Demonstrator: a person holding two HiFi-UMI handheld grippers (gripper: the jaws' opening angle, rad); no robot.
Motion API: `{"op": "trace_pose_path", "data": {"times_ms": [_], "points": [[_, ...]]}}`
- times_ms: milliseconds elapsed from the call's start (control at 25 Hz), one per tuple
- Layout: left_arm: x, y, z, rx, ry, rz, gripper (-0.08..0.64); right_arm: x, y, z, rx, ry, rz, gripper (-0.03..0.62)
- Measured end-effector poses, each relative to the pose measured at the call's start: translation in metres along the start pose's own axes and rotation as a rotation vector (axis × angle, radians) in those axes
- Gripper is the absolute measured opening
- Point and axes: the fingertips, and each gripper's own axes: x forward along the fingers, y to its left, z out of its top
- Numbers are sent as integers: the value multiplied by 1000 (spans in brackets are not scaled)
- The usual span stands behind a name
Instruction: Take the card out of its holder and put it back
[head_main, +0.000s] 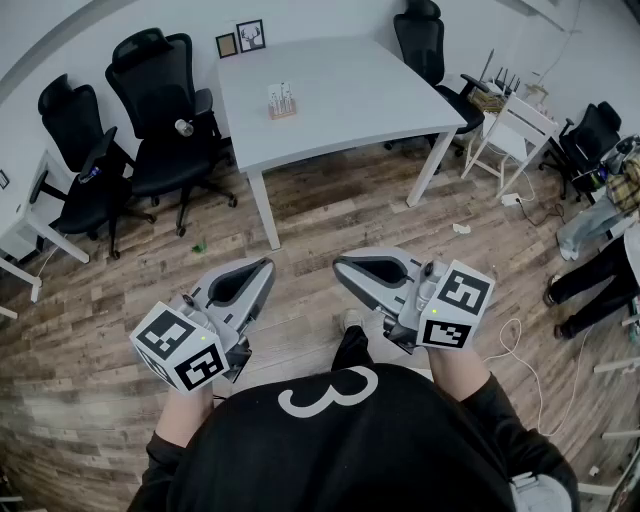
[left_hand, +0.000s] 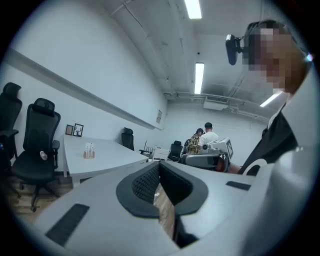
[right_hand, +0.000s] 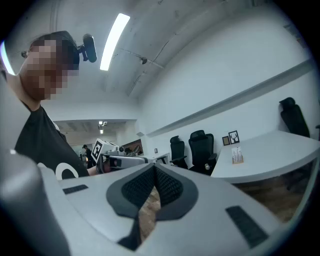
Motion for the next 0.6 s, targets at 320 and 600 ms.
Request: {"op": "trace_pose_path", "data": {"times_ms": [320,600], "points": [[10,3,-4,5,6,-9,12,2,-10,-3,-2,-4,2,8],[23,15,-1,-12,8,-3,12,9,-28,4,8,-5,9,8]]}}
